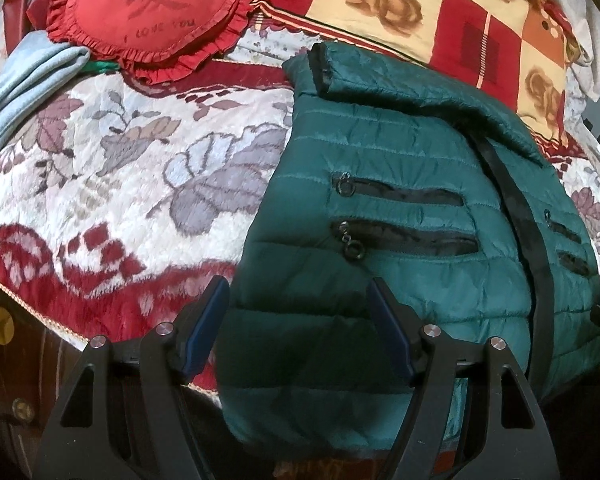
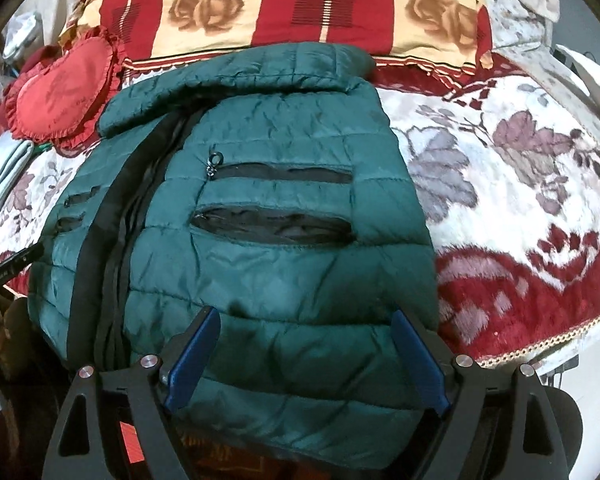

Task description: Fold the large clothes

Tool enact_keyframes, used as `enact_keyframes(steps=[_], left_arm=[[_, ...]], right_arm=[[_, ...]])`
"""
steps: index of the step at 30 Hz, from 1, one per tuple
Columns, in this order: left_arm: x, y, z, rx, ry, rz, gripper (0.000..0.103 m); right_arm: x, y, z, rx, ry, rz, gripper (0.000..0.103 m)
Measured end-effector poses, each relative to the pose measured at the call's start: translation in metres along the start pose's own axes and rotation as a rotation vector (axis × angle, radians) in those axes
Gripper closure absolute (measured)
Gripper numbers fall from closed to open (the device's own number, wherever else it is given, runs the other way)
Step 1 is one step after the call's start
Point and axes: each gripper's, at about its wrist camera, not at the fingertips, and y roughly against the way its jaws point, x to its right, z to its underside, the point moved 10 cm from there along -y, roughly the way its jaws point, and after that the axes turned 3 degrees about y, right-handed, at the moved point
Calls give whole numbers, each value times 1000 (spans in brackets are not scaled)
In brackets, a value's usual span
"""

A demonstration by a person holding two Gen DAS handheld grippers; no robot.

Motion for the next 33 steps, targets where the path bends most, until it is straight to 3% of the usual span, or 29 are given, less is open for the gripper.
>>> enact_keyframes(steps=[6,11,20,27,30,33], left_arm=[[-19,1,15,-45,46,32,32],[-33,-1,27,-104,127,102,32],[-33,-16,41,-188,187,169,32],[-17,-14,47,-218,149,214,32],[-13,-16,49,-214,113,199,32],[-13,-18,49,-233,149,225,32]], right_arm=[[15,5,7,-7,-19,17,17],[31,3,13,-26,-64,15,15],[33,-8,19,-70,-126,-94,15],[25,-12,21,-94,-126,-140,15],[17,-7,19,-76,-101,-157,15],[15,-4,18,-65,-107,-182,15]])
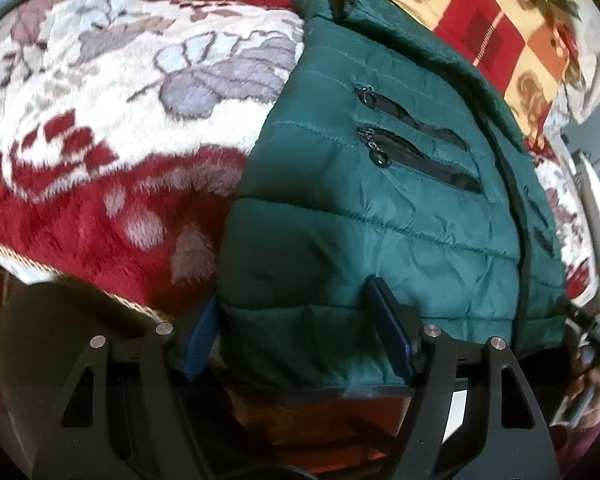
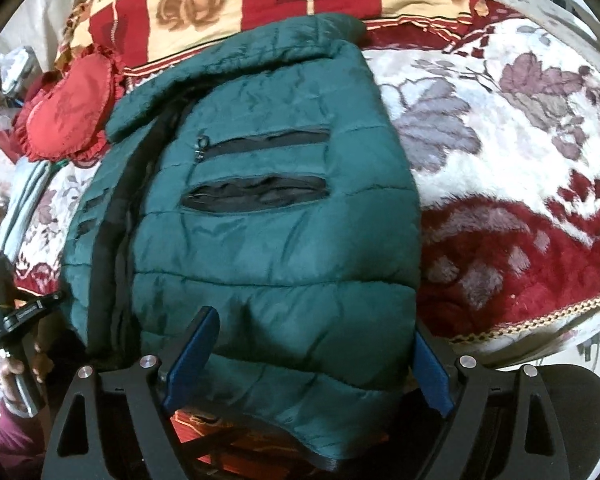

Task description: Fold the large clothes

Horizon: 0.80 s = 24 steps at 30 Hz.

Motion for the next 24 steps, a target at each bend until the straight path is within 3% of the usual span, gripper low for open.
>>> enact_keyframes(steps=[3,12,19,24], left_arm=[[0,0,-1,-7,5,15,32],[0,-5,4,-14,7,16,32],[19,-3,9,-27,-73,53,32],[11,-10,4,-17,4,74,32]], right_arm=[[3,0,1,-6,-14,-7,26],[-2,-4,2,-27,4,-23,26],[-9,-4,0,-26,26,-42,27],[-5,-10,0,-38,13,-41,27]])
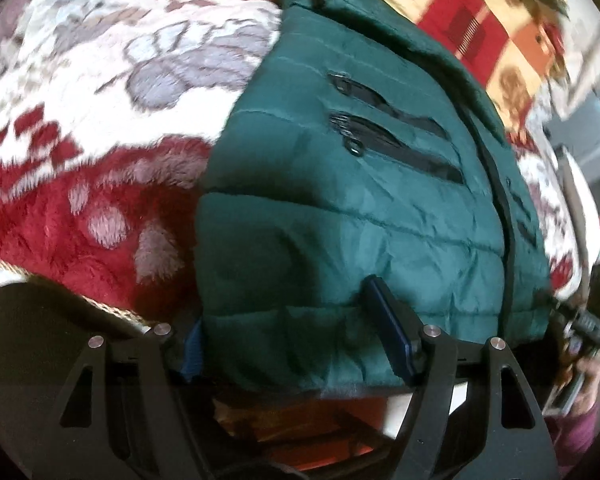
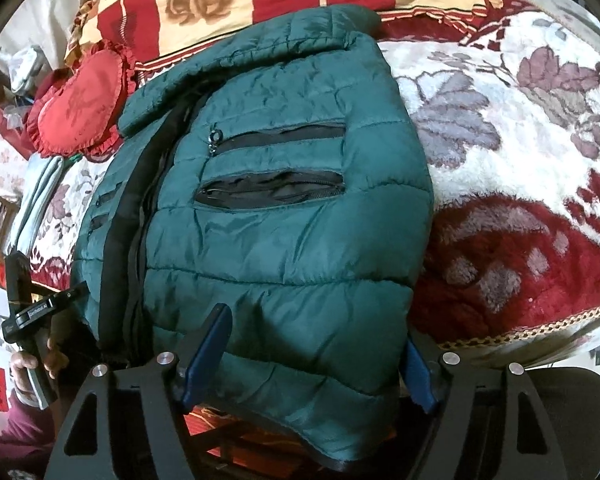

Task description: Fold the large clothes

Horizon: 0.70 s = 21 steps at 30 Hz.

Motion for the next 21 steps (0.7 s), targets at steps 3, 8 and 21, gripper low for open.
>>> enact_keyframes(steps=[3,8,21], left_arm=[[1,0,0,-3,-12,-10,32],[6,5,3,-1,-54,-44,49],[29,54,-24,105,-113,0,91]], right_arm=[[0,-1,2,2,22,21,35],[0,4,2,5,81,40,64],[-25,57,-39,160,132,-58,89]])
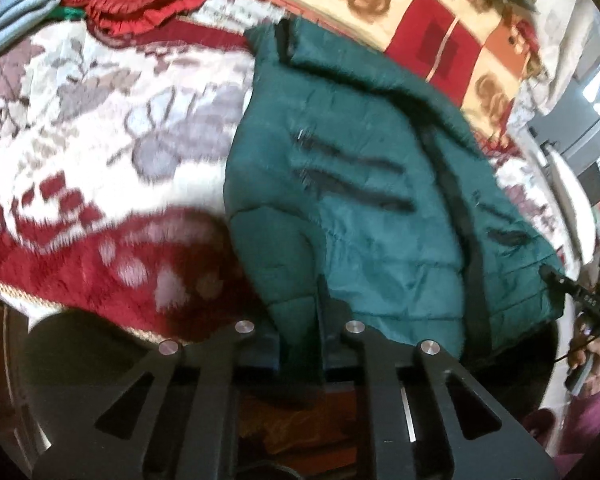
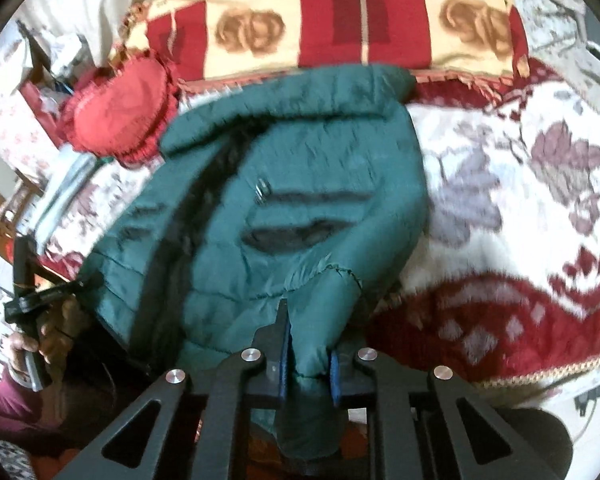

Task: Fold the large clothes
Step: 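Lift the hem with both tools and fold it toward the collar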

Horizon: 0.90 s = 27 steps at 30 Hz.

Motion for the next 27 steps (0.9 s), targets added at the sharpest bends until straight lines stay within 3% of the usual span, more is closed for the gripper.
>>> enact_keyframes(steps=[4,14,27], left_arm=[[9,18,-26,66,6,23,91],[20,42,-94,187,62,67,91],[46,45,-170,285,32,16,91]], right_arm=[[-2,12,-27,58,-33,-30,89],[2,31,-91,181,-44,-12,89],[27,17,-170,226,-70,64,90]])
